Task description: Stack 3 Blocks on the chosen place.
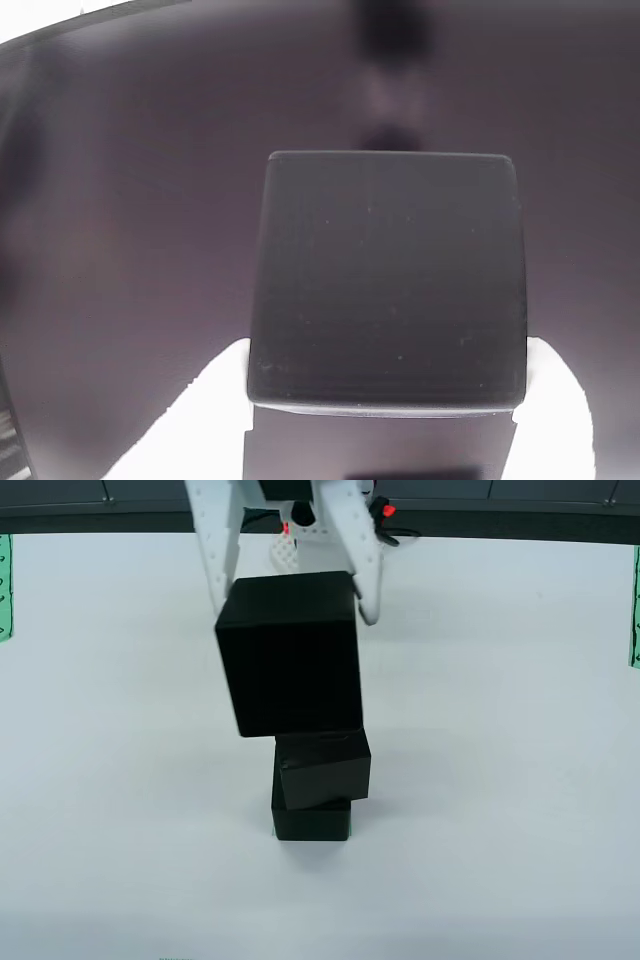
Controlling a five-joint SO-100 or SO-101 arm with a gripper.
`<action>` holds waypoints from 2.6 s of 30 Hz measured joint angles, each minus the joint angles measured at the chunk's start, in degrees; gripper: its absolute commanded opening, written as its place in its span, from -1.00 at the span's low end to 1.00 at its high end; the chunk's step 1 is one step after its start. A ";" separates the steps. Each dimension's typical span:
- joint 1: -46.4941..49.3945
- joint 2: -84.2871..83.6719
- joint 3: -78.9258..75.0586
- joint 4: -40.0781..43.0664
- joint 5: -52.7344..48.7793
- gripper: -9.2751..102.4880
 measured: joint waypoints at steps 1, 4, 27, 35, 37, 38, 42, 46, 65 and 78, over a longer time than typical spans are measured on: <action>-0.62 1.76 1.49 0.53 0.00 -0.60; -2.11 6.24 5.98 1.23 -0.18 -0.60; 1.67 15.56 30.50 -15.12 -6.42 -0.52; 2.02 15.03 32.34 -16.96 -6.50 -0.35; 2.11 15.03 32.61 -17.40 -6.06 -0.33; 2.11 15.03 32.70 -17.67 -6.68 -0.29; 2.02 15.03 32.87 -17.93 -6.42 -0.26; 2.02 14.94 32.87 -18.19 -6.59 -0.25; -1.05 16.17 24.17 -14.15 -6.50 -0.30; -4.57 31.11 10.72 3.43 17.49 -0.84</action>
